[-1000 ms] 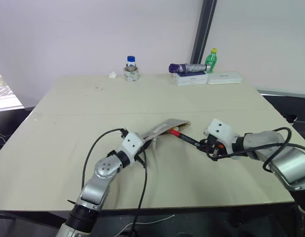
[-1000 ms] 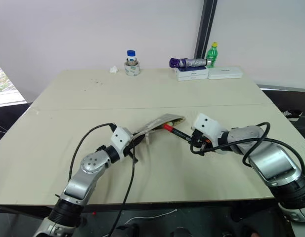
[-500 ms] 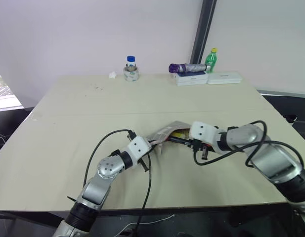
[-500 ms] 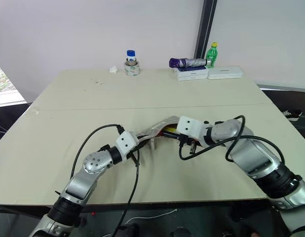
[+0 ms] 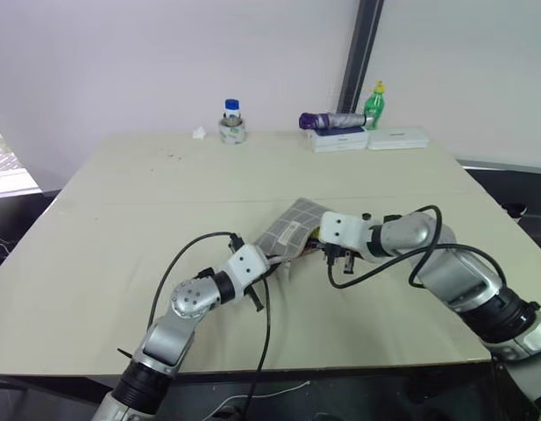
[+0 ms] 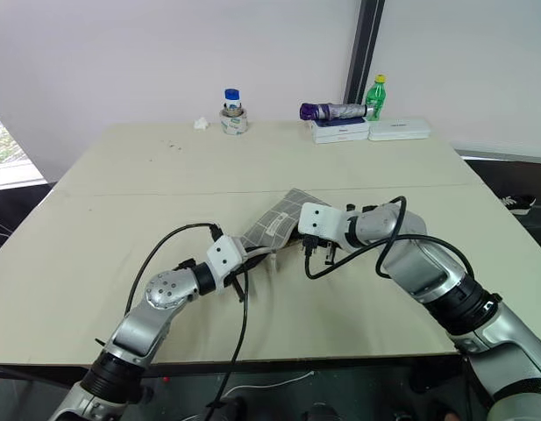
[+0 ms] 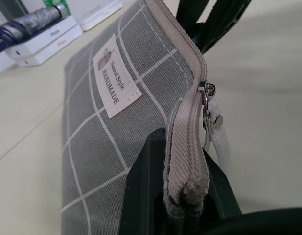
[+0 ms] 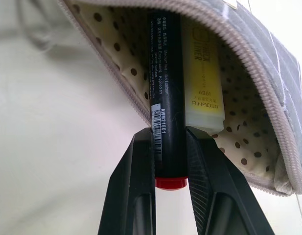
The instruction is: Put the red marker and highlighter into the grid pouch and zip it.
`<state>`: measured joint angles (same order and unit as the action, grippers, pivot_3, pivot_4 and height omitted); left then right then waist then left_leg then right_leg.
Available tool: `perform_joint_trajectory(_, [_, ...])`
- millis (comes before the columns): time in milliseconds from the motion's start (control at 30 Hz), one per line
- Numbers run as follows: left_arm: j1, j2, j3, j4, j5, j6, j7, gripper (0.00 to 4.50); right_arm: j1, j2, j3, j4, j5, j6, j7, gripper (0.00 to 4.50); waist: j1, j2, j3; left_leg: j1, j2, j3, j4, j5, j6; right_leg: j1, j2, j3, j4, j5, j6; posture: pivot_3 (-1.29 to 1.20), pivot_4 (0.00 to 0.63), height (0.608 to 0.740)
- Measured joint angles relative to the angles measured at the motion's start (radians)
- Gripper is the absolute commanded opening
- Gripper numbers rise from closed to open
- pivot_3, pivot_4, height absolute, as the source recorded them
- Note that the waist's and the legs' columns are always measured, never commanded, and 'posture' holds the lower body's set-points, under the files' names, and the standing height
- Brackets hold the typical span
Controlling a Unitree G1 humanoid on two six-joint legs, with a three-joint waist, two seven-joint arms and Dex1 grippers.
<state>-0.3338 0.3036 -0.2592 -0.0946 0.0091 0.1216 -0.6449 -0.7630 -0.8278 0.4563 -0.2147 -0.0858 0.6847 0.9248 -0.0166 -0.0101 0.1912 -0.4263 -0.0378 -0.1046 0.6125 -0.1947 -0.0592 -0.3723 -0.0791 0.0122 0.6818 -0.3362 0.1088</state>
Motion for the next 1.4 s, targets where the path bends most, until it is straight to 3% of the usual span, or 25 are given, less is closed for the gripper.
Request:
perform_joint_trajectory(167, [0.004,-0.028,0.021,-0.008,-0.043,0.056,0.005,0.00,-0.019,0.042,-0.080,-0.016,0.046,0.012,0.015,3.92,0.003,0.000,0.000,0.000,0.000,0.000,0.000,0.000,0.000,0.000,0.000,0.000,0.000,0.000,0.000,0.00,0.150,0.737])
perform_joint_trajectory(500, [-0.037,-0.110,0.125,-0.034,-0.185,0.240,0.070,0.00,0.008,-0.021,-0.328,-0.082,0.215,0.115,0.068,3.92,0.005,0.000,0.000,0.000,0.000,-0.001,0.001,0.000,0.000,0.001,0.000,-0.001,0.000,0.000,0.000,0.00,0.150,0.737])
perform_joint_trajectory(700, [-0.118,-0.164,0.230,-0.034,-0.302,0.337,0.133,0.00,0.080,0.074,-0.407,-0.172,0.352,0.260,0.019,3.92,-0.002,0.000,0.000,0.000,0.000,-0.001,0.000,0.000,0.000,0.001,0.001,-0.001,0.001,0.000,0.000,0.00,0.150,0.737])
perform_joint_trajectory(967, [-0.127,-0.196,0.287,-0.037,-0.434,0.445,0.165,0.00,0.116,0.301,-0.386,-0.203,0.417,0.368,-0.176,3.92,0.003,0.000,0.000,0.000,0.000,-0.001,0.001,0.000,0.000,0.001,0.000,-0.001,0.001,0.000,0.000,0.00,0.150,0.737])
perform_joint_trajectory(1400, [-0.134,-0.182,0.276,-0.066,-0.502,0.511,0.159,0.00,0.127,0.381,-0.341,-0.186,0.431,0.346,-0.296,3.92,0.001,0.000,0.000,0.000,-0.001,-0.001,0.001,0.000,0.000,0.000,0.001,-0.001,0.001,0.000,0.000,0.00,0.150,0.737])
